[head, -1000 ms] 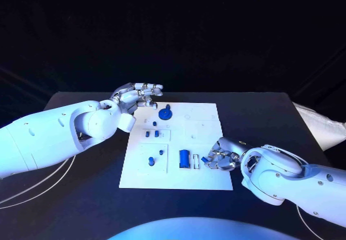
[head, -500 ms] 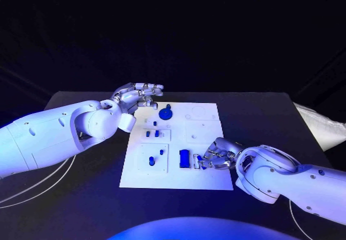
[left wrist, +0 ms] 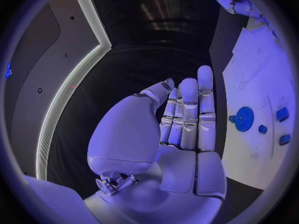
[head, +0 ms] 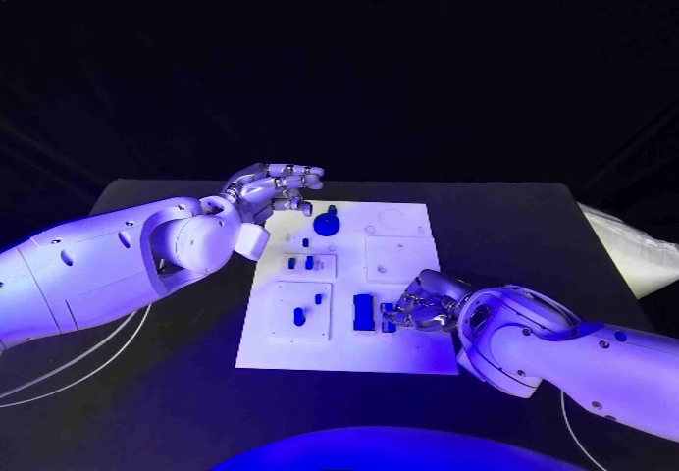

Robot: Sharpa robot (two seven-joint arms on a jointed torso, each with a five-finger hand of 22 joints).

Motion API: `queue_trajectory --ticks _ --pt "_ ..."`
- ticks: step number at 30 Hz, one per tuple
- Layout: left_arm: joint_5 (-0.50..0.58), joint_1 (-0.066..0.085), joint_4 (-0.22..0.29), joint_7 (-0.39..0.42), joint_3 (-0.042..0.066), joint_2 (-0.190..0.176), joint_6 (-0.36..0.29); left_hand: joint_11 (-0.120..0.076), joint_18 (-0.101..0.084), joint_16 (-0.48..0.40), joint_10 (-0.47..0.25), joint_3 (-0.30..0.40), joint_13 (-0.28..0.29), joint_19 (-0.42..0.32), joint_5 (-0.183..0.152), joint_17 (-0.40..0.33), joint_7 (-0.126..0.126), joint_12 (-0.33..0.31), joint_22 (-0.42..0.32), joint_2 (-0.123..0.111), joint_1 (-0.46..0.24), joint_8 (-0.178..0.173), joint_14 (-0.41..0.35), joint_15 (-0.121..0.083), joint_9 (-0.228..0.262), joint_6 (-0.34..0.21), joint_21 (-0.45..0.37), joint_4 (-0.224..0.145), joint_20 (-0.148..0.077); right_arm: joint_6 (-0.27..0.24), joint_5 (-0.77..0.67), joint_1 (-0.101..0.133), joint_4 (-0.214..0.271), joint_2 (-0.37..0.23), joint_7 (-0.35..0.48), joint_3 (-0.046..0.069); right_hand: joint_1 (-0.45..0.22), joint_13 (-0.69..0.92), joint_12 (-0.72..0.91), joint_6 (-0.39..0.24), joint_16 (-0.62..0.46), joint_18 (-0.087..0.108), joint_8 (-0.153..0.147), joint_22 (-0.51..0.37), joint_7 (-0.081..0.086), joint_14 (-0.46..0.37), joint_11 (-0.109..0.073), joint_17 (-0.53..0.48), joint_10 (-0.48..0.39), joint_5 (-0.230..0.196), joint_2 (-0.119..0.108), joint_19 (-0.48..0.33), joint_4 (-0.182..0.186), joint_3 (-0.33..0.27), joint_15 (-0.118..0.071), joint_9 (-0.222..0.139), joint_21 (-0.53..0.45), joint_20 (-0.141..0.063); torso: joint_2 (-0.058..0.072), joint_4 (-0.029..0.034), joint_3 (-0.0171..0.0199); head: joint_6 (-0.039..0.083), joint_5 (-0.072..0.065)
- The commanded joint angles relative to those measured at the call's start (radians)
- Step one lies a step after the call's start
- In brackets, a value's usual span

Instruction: Assemble the parts on the task board

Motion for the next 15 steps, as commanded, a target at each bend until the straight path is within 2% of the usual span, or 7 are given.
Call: queue_trajectory --ticks 1,10,13,15 --pt "-0.006 0.0 0.001 0.002 0.0 0.001 0.021 -0.001 0.017 0.003 -0.006 0.0 0.001 0.001 0.004 0.0 0.003 0.004 -0.001 0.001 -0.004 0.005 -0.008 0.001 0.0 -0.007 -0.005 -0.007 0.006 0.019 -0.002 0.0 0.001 0.003 0.002 0.0 -0.011 0.001 0.003 -0.003 0.005 -0.02 -0.006 0.001 0.006 0.077 0.001 0.106 0.006 0.004 0.003 0.009 0.006 -0.003 -0.004 0.0 0.005 0.0 0.0 -0.0013 0.0009 0.0 0.002" --pt "-0.006 0.0 0.0 0.0 0.0 0.003 0.023 -0.001 0.017 0.003 -0.006 0.0 0.001 0.001 0.004 0.0 0.003 0.004 -0.001 0.001 -0.004 0.005 -0.008 0.001 0.0 -0.007 -0.005 -0.007 0.006 0.028 -0.011 0.0 0.004 0.005 0.002 0.0 -0.039 0.002 0.0 -0.003 0.003 -0.019 -0.005 0.0 0.008 0.076 0.003 0.103 0.004 0.0 -0.008 0.008 0.024 -0.034 -0.002 0.004 0.004 0.001 0.0 -0.0017 0.001 0.0 0.003" --pt "-0.006 0.0 0.0 -0.001 0.0 0.004 0.024 0.0 0.017 0.004 -0.006 0.0 0.001 0.001 0.004 0.001 0.003 0.006 -0.001 0.002 -0.003 0.006 -0.008 0.001 0.0 -0.007 -0.005 -0.008 0.006 0.028 -0.015 0.0 0.004 0.005 0.002 0.0 -0.053 0.003 -0.001 -0.003 0.002 -0.019 -0.005 0.001 0.008 0.076 0.003 0.103 0.004 -0.019 -0.012 0.008 0.035 -0.055 -0.002 0.005 0.004 0.002 0.0 -0.0016 0.001 0.0 0.003" --pt "-0.006 0.0 -0.001 -0.001 0.0 0.004 0.024 0.0 0.017 0.004 -0.006 0.0 0.001 0.001 0.004 0.001 0.003 0.006 -0.001 0.002 -0.003 0.006 -0.008 0.001 0.0 -0.007 -0.005 -0.008 0.006 0.027 -0.018 0.0 0.004 0.005 0.002 0.0 -0.063 0.004 -0.001 -0.004 0.002 -0.019 -0.004 0.0 0.007 0.076 0.003 0.103 0.003 -0.054 -0.013 0.007 0.044 -0.074 -0.002 0.007 0.003 0.002 0.0 -0.0015 0.0011 0.0 0.002"
